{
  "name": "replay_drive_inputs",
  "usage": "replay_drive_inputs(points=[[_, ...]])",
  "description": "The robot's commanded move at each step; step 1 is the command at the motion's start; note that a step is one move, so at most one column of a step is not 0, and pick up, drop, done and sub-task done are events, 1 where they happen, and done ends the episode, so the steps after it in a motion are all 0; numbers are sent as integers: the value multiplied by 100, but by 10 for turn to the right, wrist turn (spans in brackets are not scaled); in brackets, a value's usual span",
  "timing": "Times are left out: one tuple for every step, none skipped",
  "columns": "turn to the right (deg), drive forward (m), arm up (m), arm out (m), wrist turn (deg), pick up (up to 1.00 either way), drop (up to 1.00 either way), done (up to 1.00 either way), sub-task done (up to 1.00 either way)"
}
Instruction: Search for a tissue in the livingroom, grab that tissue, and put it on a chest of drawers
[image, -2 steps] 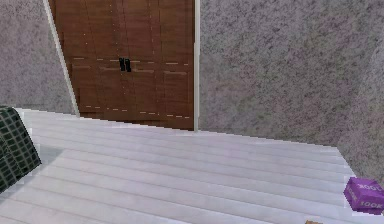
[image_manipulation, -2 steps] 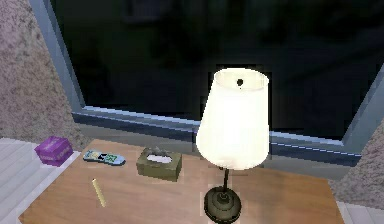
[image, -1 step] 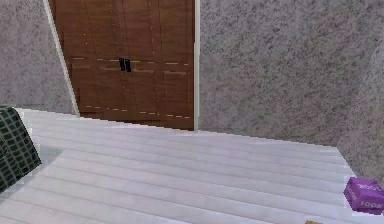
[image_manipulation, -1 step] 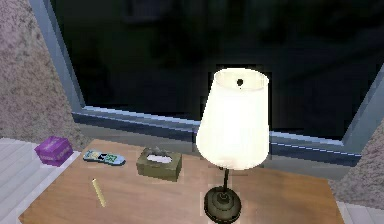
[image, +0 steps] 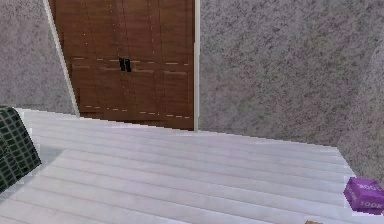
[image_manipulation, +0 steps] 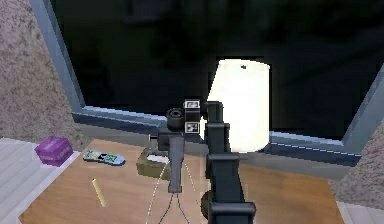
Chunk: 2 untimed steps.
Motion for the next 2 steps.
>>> replay_drive_inputs(points=[[0, 0, 0, 0, 450, 0, 0, 0, 0], [0, 0, 0, 0, 450, 0, 0, 0, 0]])
